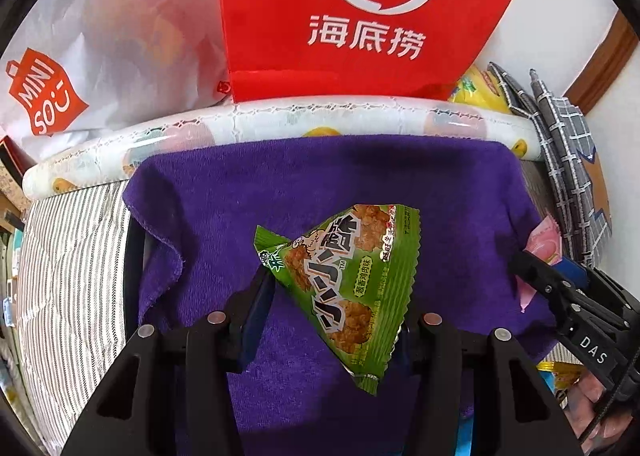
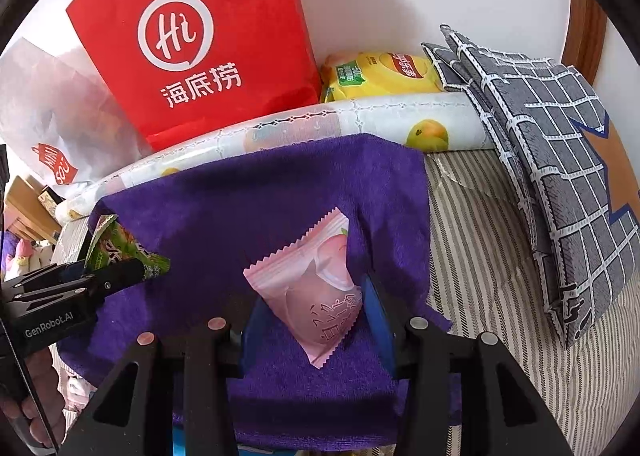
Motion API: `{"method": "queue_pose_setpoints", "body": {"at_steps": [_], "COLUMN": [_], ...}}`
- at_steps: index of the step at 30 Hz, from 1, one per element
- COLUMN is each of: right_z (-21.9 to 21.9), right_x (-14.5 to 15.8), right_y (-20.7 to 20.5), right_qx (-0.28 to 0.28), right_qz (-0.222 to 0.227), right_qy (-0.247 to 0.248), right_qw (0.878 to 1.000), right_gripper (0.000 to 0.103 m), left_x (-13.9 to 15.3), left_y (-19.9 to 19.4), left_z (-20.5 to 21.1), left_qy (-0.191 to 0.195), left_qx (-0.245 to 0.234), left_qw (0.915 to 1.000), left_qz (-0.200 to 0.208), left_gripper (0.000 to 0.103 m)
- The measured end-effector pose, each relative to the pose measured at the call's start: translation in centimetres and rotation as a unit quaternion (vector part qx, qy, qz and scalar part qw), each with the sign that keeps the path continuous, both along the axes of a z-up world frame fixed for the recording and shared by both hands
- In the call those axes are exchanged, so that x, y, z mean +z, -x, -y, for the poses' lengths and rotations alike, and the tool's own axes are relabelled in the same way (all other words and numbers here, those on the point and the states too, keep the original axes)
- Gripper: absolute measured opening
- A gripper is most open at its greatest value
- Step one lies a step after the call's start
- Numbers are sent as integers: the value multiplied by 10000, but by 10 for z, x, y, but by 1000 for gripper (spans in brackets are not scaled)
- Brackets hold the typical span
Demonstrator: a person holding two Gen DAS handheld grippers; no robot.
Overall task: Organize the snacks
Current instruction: 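Open both tools to drop the green bag and pink packet onto the towel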
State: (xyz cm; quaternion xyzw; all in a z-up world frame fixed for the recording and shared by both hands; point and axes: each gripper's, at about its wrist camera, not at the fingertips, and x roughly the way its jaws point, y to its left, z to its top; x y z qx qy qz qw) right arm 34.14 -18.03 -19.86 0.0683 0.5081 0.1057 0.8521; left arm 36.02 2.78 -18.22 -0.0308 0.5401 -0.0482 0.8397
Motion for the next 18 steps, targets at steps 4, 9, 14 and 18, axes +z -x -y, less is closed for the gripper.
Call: {"method": "queue_pose_setpoints", "body": {"at_steps": [4,9,14,18], "right_z": [-5,-8,-10,-10], "right_x": [1,1,8,23], "right_y": [2,2,5,9], "right_qx": [112,157,160,164], "right_qz": [32,50,118,298], "right_qy": [134,289,321,273], "right_qw": [9998,9994,9993,9990], "right_gripper": [45,59,67,71], "left_x": [-3,-6,-7,2], "left_y": [-1,-2,-4,-3], "left_z": [1,1,6,6], "left_qy": [-48,-76,-141,-144], "left_qx": [-11,-18,-71,-86], "left_qw": [10000,9999,9997,9998], "left_qz": [-35,-117,-163,-52], "left_gripper": [52,53,59,78]}}
